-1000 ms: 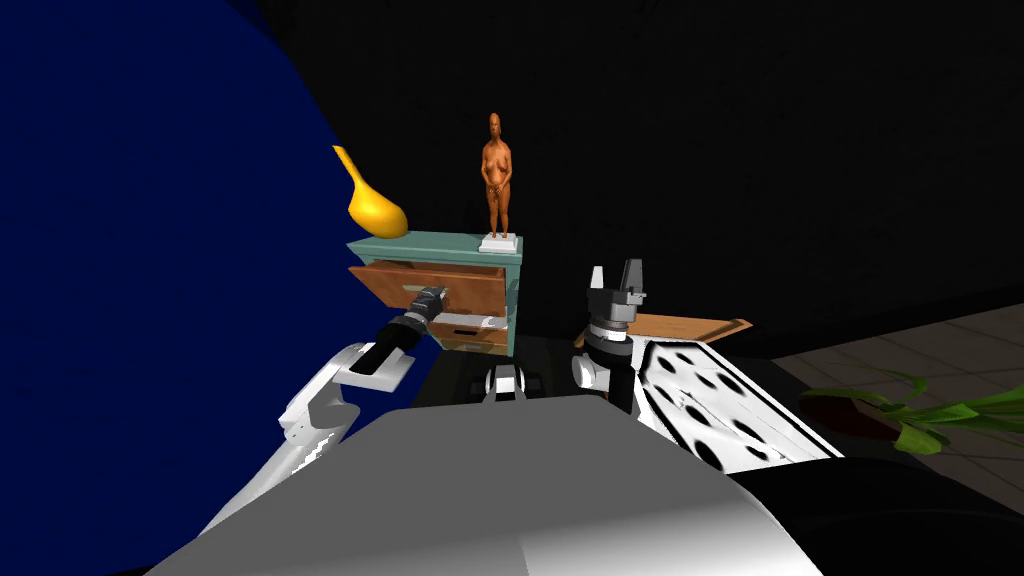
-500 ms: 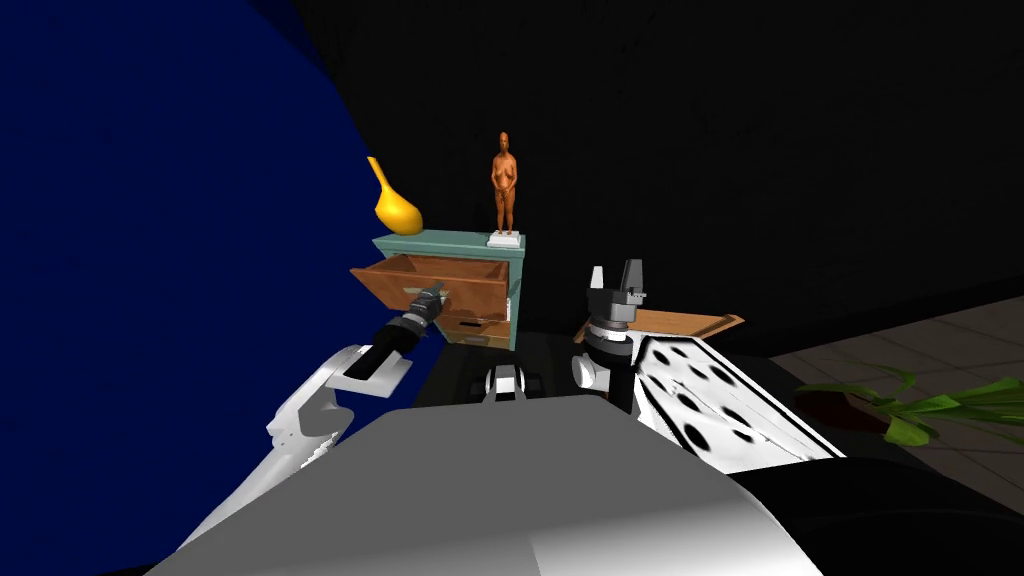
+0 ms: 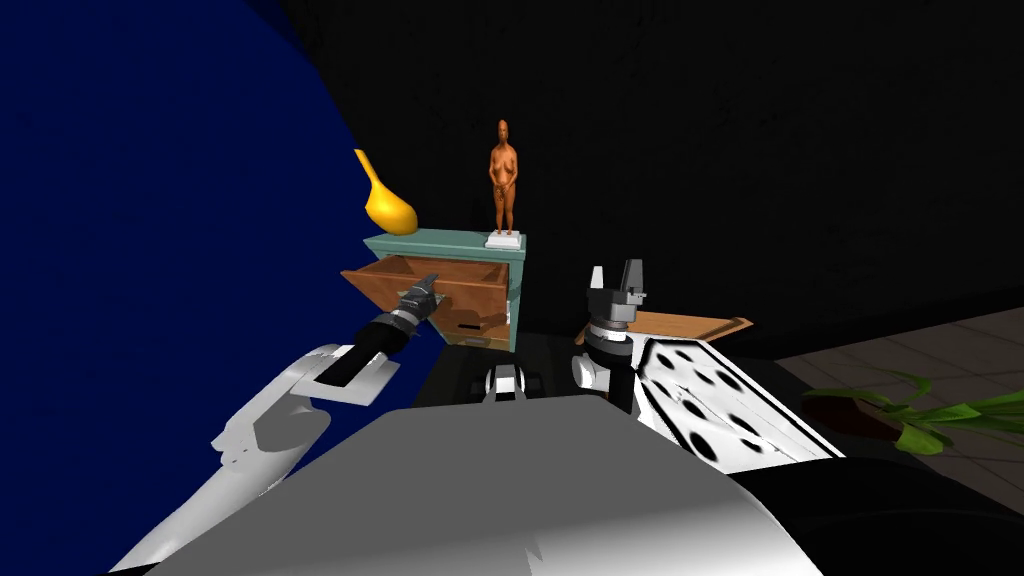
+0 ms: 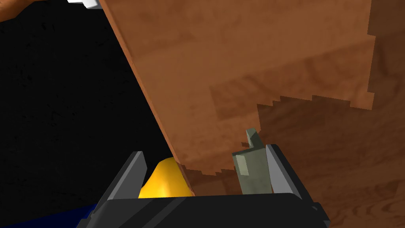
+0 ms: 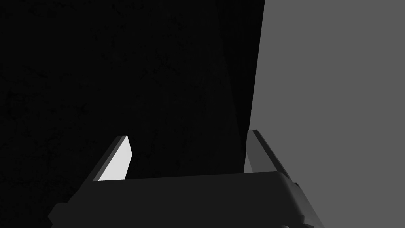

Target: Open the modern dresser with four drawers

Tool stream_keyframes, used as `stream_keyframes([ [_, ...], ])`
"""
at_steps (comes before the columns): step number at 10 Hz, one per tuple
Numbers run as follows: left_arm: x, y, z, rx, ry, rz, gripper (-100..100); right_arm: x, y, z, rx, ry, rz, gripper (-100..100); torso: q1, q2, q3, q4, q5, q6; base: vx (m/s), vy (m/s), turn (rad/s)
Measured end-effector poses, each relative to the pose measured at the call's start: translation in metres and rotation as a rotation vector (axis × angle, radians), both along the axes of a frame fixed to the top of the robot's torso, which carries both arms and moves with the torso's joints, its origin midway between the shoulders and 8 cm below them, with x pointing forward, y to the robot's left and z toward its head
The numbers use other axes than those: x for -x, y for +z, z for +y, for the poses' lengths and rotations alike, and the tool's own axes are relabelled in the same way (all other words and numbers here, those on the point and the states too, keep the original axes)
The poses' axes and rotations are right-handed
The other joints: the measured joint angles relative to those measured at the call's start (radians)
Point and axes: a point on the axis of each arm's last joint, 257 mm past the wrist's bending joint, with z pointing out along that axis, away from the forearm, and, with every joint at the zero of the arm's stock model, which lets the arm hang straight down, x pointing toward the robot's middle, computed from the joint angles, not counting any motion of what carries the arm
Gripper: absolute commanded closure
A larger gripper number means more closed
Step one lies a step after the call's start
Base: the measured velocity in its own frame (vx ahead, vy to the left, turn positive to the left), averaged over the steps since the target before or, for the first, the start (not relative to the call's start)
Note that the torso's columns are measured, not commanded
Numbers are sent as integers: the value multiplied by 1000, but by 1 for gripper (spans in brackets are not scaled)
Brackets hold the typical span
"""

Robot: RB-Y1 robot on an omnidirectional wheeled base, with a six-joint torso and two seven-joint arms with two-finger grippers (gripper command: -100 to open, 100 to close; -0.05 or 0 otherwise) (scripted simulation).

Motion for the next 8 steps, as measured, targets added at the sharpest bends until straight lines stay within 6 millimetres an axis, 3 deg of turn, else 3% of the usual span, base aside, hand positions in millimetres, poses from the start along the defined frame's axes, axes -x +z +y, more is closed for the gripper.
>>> stream_keyframes([
  [3, 10, 7, -1, 3, 0, 23, -100, 0, 0, 0, 0, 0, 0, 0, -3, 5, 1, 7, -5, -2, 19, -7, 2],
  [4, 10, 6, 0, 5, 3, 29, 0, 0, 0, 0, 0, 0, 0, 0, -3, 5, 2, 5, -3, -1, 6, 0, -1],
  [8, 10, 0, 1, 6, 8, 44, 0, 0, 0, 0, 0, 0, 0, 0, -2, -1, -1, 1, -1, 0, 0, 0, 0],
])
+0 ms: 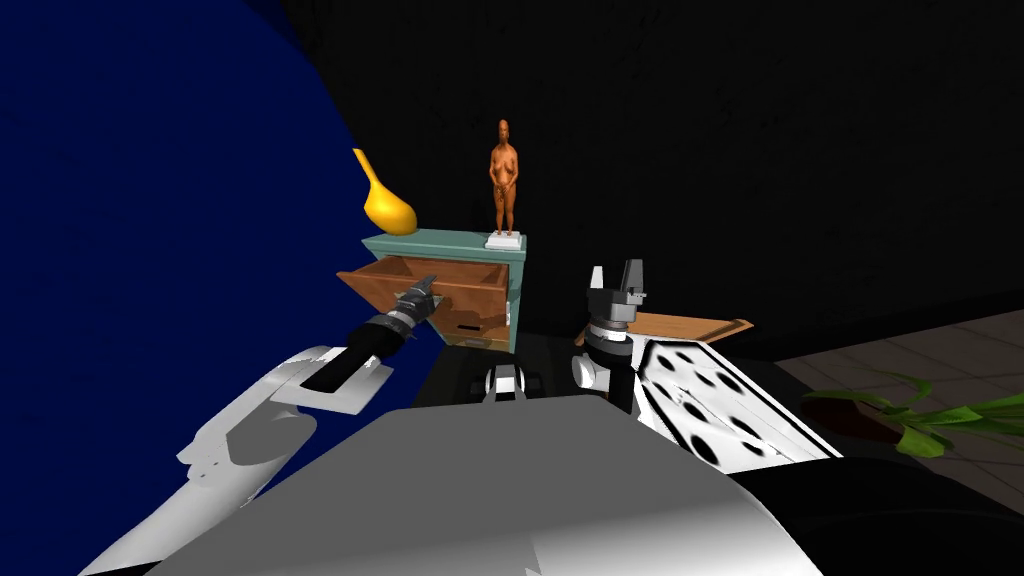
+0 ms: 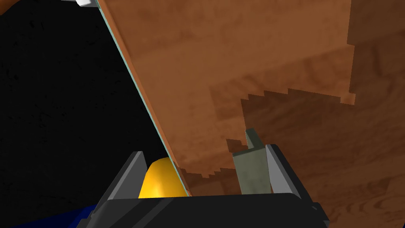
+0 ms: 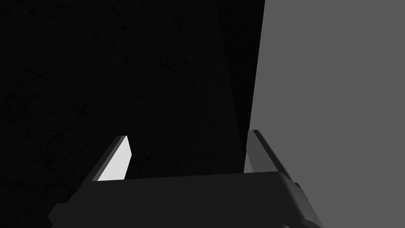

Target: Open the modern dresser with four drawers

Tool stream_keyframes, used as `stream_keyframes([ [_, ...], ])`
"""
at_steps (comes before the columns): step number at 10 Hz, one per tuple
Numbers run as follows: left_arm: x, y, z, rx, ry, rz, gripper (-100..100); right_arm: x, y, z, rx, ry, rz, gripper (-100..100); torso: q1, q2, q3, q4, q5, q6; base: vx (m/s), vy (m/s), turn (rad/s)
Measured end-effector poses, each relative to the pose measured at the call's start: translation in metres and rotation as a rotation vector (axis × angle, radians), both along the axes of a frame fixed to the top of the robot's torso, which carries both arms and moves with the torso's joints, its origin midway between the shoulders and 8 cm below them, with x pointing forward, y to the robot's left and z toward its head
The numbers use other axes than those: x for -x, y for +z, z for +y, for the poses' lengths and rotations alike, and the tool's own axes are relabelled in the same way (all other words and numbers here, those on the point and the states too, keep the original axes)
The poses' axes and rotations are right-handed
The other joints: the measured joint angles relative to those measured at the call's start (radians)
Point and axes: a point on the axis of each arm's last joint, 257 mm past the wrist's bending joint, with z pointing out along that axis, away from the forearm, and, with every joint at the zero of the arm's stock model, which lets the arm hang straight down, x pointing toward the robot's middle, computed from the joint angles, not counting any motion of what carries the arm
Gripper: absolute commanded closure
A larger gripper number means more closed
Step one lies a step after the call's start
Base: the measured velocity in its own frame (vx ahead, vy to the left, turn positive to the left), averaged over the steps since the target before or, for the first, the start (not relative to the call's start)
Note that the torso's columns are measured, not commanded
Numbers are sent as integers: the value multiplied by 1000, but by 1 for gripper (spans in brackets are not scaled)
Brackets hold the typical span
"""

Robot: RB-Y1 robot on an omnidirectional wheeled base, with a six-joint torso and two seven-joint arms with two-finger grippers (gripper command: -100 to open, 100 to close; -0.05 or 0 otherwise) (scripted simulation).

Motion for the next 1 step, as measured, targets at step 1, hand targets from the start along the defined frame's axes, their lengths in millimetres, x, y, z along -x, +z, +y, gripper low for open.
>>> stream_keyframes([
  [1, 0, -1, 0, 0, 1, 2, 0, 0, 0, 0, 0, 0, 0, 0, 0, -1, 0, -1, 0, 0, 0, 0, 0],
])
